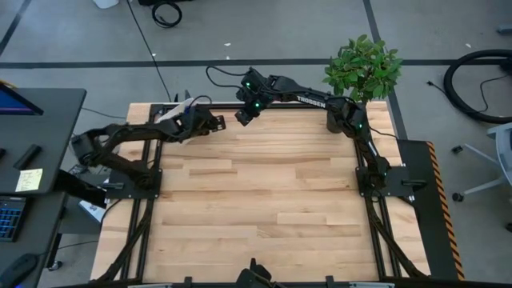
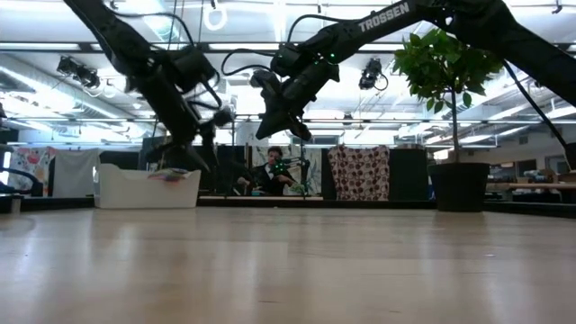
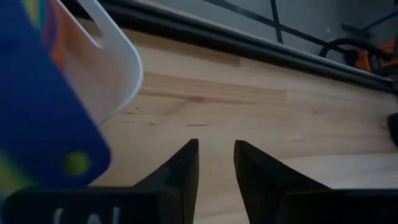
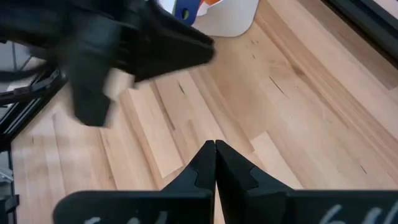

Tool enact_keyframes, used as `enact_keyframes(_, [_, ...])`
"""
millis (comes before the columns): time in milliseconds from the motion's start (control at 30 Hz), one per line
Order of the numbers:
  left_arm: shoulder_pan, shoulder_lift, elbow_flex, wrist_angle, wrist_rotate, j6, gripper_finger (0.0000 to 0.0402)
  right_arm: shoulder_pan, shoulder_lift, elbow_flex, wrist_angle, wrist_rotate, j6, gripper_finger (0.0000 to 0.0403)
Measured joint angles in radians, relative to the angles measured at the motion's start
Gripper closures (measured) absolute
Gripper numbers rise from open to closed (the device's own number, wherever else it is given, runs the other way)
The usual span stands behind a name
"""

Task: Nest measuring cups in basket
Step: Put the nested measuring cups into the white bin

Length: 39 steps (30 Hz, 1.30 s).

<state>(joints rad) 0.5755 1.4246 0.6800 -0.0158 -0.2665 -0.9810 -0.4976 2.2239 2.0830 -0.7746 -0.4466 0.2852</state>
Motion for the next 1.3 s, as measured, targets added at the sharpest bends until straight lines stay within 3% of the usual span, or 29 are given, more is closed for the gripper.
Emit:
enact_keyframes(133, [0.000, -0.130, 0.000, -0.133, -0.027, 0.066, 0.0294, 0.000, 0.000, 0.000, 0.001, 0.000, 0.000, 0.0392])
enact_keyframes(267, [0.001, -0.275, 0.001, -0.348, -0.119, 0.177, 0.0294, 0.015, 0.001, 0.000, 0.040, -0.011, 0.002, 0.0392])
enact_keyframes(600, [0.011, -0.524, 0.001, -0.936, -0.135, 0.024, 0.0294, 0.082, 0.041, 0.001, 0.366, 0.043, 0.203, 0.0392])
enact_keyframes(833, [0.025, -0.529, 0.001, -1.109, -0.141, -0.010, 0.0294, 0.084, 0.183, 0.000, 0.526, -0.052, 0.340, 0.0392])
enact_keyframes(1067, [0.079, -0.489, 0.000, -1.142, -0.161, -0.003, 0.0294, 0.086, 0.231, 0.037, 0.568, 0.016, 0.389, 0.0392])
enact_keyframes(1300, [0.158, -0.360, -0.001, -1.095, -0.176, 0.069, 0.0294, 0.084, 0.233, 0.042, 0.563, 0.085, 0.398, 0.0392])
